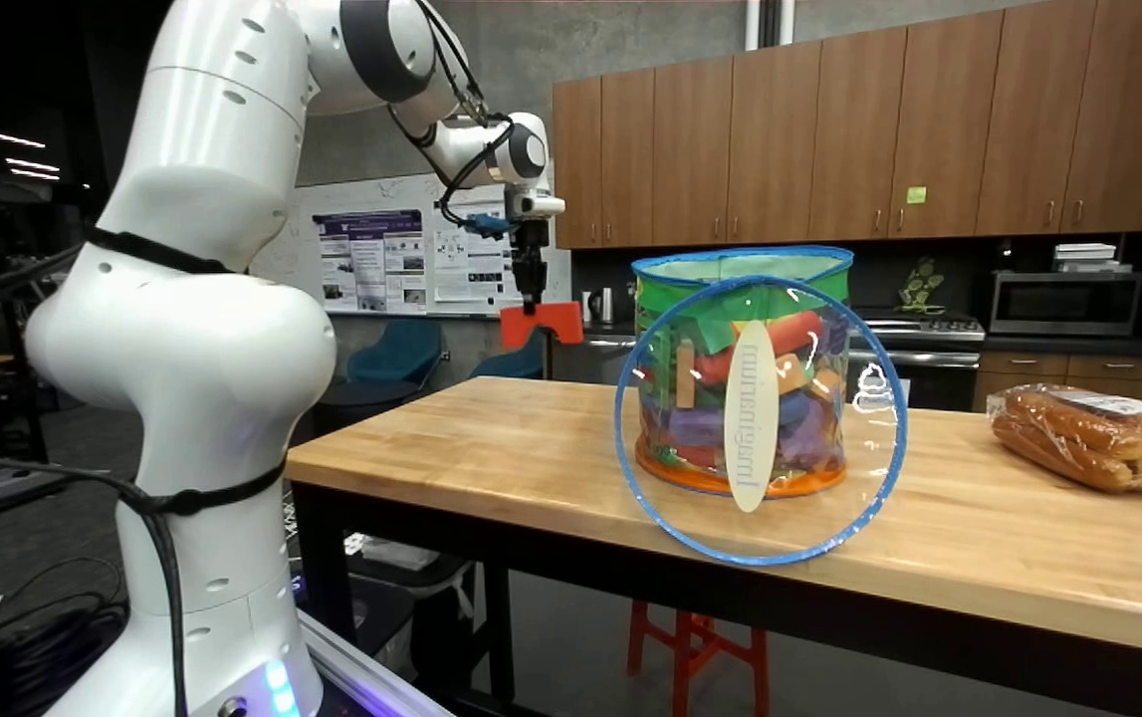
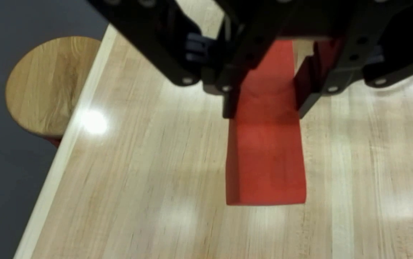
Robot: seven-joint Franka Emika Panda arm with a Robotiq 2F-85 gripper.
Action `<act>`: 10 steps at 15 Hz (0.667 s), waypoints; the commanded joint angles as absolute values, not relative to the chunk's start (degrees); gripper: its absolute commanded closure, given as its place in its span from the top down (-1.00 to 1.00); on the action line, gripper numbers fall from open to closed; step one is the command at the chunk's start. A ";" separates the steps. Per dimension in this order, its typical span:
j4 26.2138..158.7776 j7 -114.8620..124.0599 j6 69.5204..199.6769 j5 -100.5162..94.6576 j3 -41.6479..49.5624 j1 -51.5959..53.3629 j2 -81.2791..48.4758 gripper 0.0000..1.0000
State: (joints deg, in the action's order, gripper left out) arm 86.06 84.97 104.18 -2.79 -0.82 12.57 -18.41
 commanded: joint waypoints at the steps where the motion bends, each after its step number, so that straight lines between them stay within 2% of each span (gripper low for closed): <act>1: 94.13 87.32 104.87 -4.00 -0.29 10.80 -9.10 -0.72; 10: 102.53 91.26 104.75 -1.71 0.41 2.84 4.09 -0.72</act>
State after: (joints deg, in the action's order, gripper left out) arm 99.16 87.76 104.26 -2.85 0.53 4.64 0.04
